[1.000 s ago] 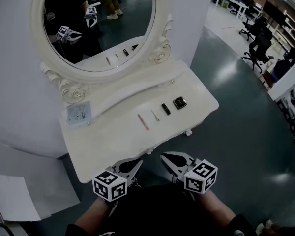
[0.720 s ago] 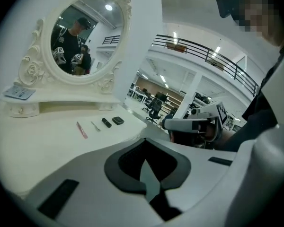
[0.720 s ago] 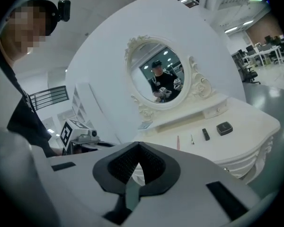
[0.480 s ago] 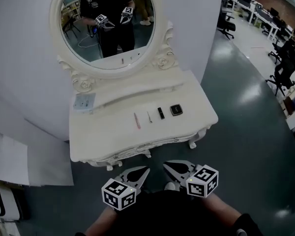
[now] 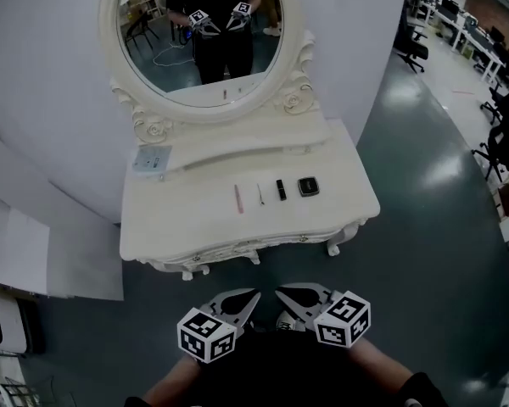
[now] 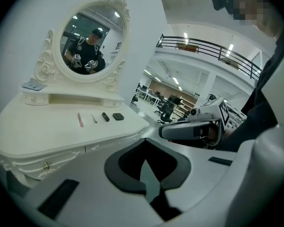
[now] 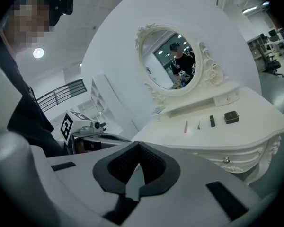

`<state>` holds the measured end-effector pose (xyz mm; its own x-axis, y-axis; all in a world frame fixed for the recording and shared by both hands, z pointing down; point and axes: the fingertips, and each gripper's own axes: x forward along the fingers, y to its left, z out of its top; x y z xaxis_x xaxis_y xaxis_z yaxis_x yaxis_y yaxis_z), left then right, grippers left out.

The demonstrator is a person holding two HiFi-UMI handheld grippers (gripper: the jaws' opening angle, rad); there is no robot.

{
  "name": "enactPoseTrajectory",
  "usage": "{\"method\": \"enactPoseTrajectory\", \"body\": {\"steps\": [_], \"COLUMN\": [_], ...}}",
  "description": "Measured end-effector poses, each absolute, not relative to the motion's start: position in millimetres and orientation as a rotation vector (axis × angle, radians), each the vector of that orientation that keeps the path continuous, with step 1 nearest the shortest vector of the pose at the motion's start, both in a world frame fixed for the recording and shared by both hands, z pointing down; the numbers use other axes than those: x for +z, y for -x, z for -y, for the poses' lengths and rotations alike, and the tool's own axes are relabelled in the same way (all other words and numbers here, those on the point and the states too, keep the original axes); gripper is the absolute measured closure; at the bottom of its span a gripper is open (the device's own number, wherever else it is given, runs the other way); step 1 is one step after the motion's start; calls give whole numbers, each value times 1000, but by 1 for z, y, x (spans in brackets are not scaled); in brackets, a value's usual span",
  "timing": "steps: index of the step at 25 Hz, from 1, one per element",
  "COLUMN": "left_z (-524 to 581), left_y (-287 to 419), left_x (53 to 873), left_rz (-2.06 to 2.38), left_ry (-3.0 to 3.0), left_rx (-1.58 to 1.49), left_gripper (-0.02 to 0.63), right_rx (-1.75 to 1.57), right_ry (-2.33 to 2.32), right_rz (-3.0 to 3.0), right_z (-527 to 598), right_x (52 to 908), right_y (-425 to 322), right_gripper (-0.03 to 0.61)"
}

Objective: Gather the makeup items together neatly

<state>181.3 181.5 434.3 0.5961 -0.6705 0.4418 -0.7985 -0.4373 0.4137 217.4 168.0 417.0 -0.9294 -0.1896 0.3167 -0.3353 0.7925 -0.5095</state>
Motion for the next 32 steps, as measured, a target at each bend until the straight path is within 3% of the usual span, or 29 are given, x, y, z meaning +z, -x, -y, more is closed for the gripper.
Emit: {"method": "enactPoseTrajectory", "body": {"steps": [32], "left_z": [-186], "left_y": [-210], "left_x": [436], "left_rz": [1167], "left_ry": [-2234], "left_rx": [315], "left_gripper": [605], "right_rx": [862], "right_ry": [-359], "right_rz": [2728], "right_z": [-171], "right_x": [423], "right_y": [-239], "right_gripper": [549]}}
